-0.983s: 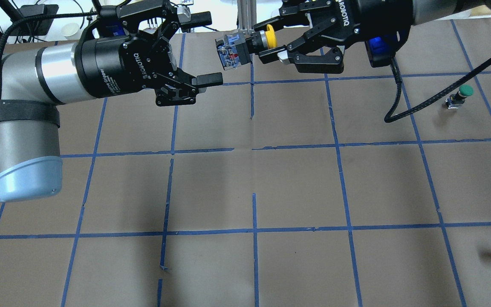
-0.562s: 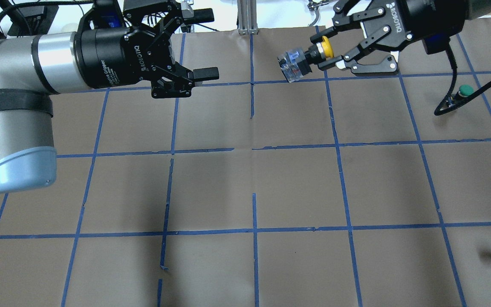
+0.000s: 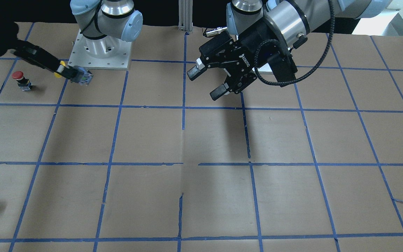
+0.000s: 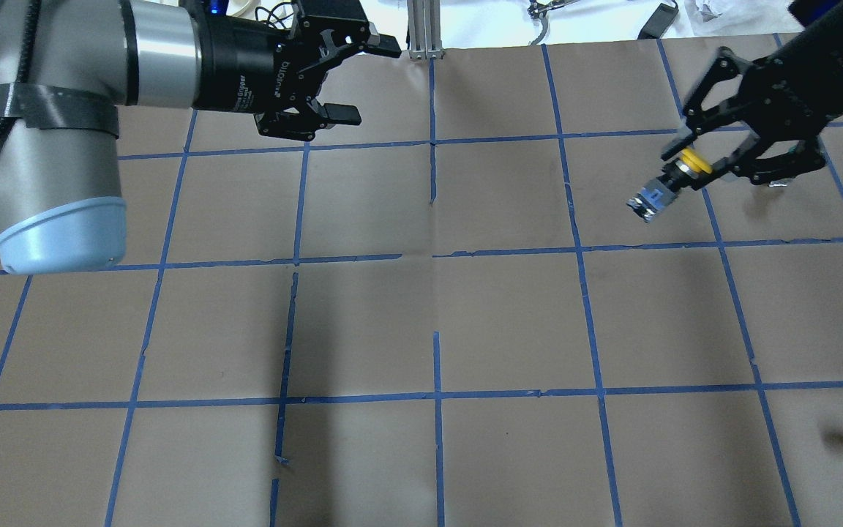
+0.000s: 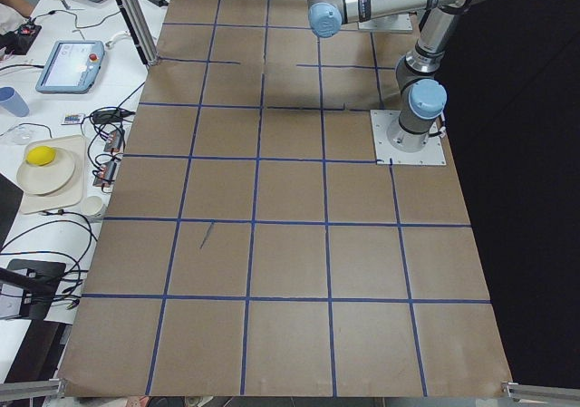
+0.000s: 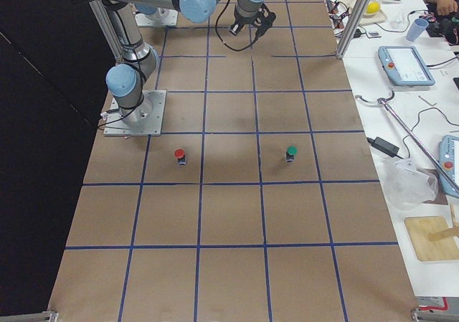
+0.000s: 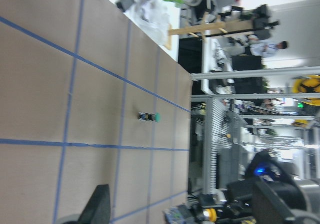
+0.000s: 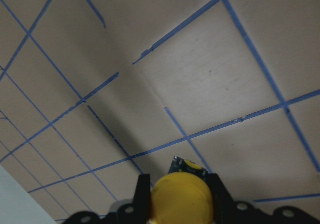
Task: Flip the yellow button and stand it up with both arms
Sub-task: 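Lower the button cap-up toward the table with the right gripper while the left arm withdraws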
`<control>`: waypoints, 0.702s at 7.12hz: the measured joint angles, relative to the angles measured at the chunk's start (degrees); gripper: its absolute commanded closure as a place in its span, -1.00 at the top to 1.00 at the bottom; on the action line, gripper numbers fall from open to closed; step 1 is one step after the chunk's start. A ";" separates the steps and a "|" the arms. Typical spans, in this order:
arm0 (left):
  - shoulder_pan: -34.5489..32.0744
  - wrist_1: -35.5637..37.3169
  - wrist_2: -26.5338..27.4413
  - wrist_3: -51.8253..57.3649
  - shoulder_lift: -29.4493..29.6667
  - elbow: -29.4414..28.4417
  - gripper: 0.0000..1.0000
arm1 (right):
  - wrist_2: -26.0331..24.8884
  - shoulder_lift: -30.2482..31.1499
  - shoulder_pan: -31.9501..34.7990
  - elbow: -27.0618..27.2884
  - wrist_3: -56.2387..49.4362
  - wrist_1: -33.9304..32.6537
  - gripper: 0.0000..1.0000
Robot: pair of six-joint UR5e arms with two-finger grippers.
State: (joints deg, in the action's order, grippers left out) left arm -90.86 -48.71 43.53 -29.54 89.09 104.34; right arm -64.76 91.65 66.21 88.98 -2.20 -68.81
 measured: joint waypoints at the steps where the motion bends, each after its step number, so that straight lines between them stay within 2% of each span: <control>1: -1.30 -4.78 6.53 1.63 0.23 -1.28 0.99 | -5.84 -0.14 -3.89 0.89 -13.22 -0.76 -0.84; 3: -1.42 -23.05 21.50 8.76 0.20 -8.63 0.98 | -14.94 -1.47 -7.98 3.55 -34.75 -8.56 -0.84; 4: -0.24 -33.29 28.47 11.96 0.02 -13.30 0.99 | -17.74 -2.25 -8.68 5.13 -44.40 -13.72 -0.84; 5: 2.28 -40.22 34.76 16.01 -0.35 -16.41 0.99 | -19.64 -2.73 -9.36 6.83 -53.07 -17.95 -0.85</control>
State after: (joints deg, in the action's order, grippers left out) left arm -88.58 -88.92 78.29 -13.53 88.74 87.93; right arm -84.40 88.92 56.85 95.81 -55.27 -86.77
